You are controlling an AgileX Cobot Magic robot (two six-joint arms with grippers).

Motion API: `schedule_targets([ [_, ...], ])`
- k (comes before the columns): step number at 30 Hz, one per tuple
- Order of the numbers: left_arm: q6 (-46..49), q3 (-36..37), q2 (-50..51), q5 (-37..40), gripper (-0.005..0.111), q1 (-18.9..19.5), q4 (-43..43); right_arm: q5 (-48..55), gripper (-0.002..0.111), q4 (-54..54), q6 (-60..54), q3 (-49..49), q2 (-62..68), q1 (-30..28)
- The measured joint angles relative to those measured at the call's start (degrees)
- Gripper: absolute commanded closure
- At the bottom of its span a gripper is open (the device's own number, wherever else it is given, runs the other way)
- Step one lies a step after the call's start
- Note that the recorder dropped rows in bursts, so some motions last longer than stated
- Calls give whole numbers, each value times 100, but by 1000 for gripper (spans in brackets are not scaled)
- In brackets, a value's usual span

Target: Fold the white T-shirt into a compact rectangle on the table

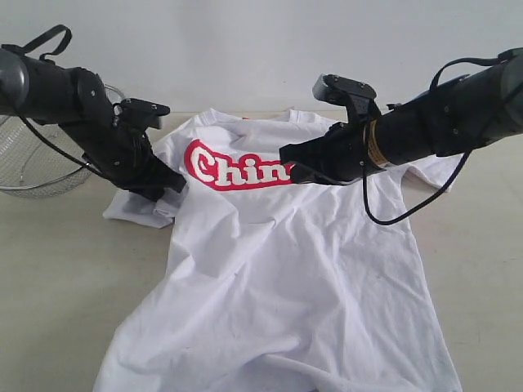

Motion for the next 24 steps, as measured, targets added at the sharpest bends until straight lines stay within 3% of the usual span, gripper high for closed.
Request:
schedule_targets([
  [14,-1778,-218,117,0,102,50,1681,-14,109,0,-126,0,0,0],
  [24,-2197,-662,117,-10,102,54,1731,-3,109,0,-171,123,0,0],
])
